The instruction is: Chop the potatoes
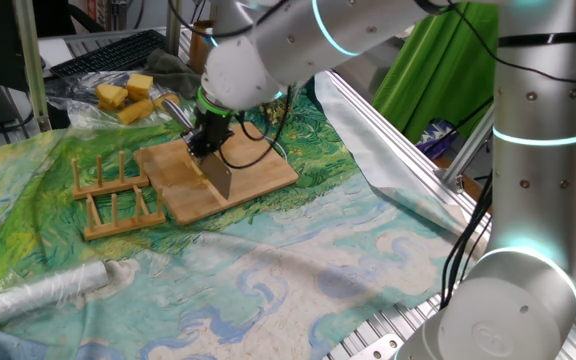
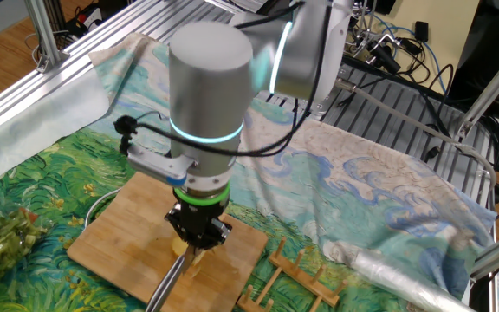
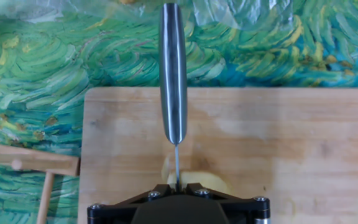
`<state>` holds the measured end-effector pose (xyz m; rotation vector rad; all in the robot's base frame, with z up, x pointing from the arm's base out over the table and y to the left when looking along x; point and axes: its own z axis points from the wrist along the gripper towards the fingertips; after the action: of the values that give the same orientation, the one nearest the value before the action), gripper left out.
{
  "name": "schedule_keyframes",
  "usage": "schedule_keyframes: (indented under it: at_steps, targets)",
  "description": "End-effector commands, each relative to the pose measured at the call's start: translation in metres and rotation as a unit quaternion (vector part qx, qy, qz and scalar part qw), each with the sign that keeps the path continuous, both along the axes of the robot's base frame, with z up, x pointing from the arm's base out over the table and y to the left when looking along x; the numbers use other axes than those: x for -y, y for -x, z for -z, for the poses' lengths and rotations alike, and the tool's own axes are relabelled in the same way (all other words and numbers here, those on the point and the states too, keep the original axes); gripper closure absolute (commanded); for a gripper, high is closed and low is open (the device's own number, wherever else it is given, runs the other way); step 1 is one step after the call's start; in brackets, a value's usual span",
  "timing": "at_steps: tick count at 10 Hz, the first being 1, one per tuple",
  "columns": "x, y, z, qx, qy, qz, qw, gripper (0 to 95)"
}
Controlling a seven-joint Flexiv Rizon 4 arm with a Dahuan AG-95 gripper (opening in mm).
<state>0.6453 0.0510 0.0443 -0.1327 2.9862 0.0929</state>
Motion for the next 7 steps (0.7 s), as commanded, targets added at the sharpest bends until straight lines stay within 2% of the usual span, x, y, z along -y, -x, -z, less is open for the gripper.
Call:
schedule_keyframes:
  at_steps: [1, 3, 5, 6, 7]
  targets:
    - [-0.0012, -0.0038, 0.0036, -0.006, 0.006, -0.003, 1.0000, 95.0]
    - [-0.0006, -0.0018, -0.0041, -0.013, 0.008, -0.004, 0.9999, 95.0]
    - [-0.0033, -0.0021, -0.0010, -0.007, 0.010, -0.001, 0.9999, 95.0]
    - [-0.0038, -0.0023, 0.0004, -0.008, 0.010, -0.001, 0.9999, 95.0]
    - [-0.0047, -0.0018, 0.0021, -0.001, 0.010, 0.003, 1.0000, 95.0]
